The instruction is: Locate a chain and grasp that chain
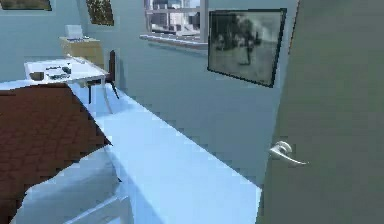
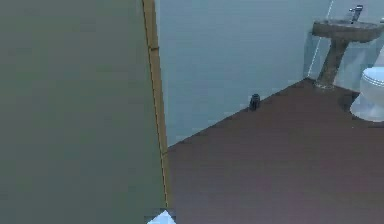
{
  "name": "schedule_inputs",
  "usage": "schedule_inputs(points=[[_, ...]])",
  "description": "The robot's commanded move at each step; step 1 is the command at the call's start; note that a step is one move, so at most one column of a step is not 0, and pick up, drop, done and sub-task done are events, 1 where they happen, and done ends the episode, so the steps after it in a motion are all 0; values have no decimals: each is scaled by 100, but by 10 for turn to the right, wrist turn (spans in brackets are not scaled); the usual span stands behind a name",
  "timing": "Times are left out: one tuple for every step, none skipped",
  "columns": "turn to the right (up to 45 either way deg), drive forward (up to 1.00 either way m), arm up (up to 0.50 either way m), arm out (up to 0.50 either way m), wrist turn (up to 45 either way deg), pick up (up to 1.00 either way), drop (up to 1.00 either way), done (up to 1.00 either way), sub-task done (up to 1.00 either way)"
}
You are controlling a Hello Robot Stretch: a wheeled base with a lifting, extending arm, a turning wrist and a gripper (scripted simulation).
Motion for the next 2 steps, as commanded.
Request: schedule_inputs(points=[[0,100,0,0,0,0,0,0,0],[-300,0,0,0,0,0,0,0,0]])
